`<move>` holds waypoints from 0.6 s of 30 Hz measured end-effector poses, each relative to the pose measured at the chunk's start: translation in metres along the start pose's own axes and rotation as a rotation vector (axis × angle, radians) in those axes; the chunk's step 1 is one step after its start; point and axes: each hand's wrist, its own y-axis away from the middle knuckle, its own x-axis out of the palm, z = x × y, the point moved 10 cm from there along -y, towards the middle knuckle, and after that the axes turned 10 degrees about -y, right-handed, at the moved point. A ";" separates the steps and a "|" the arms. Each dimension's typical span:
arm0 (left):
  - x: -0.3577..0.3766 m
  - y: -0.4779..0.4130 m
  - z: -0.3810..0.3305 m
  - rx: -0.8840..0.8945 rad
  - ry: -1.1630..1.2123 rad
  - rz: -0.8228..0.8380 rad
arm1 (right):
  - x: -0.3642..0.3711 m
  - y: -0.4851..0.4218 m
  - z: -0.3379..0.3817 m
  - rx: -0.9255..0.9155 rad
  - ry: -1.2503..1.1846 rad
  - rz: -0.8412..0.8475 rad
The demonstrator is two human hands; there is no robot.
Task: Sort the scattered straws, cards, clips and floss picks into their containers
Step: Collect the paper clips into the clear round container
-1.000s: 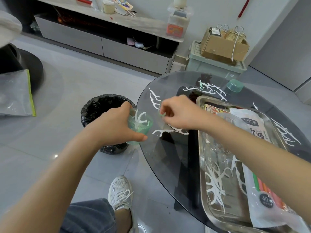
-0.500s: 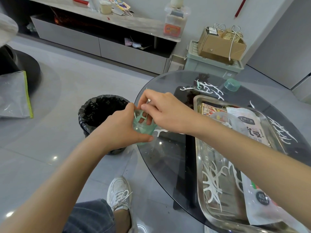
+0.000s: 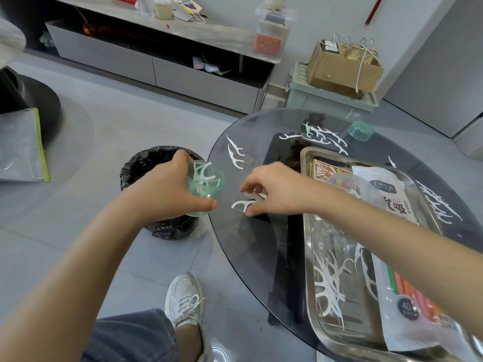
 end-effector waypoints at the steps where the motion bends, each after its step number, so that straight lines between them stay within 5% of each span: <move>1: 0.002 0.001 0.000 0.002 -0.021 0.023 | 0.010 0.000 0.001 -0.009 0.040 0.026; 9: 0.033 0.016 0.024 -0.013 -0.353 0.368 | 0.029 -0.009 0.030 -0.091 0.051 -0.023; 18: 0.076 0.013 0.013 0.046 -0.358 0.417 | 0.030 -0.018 0.040 -0.121 -0.041 -0.043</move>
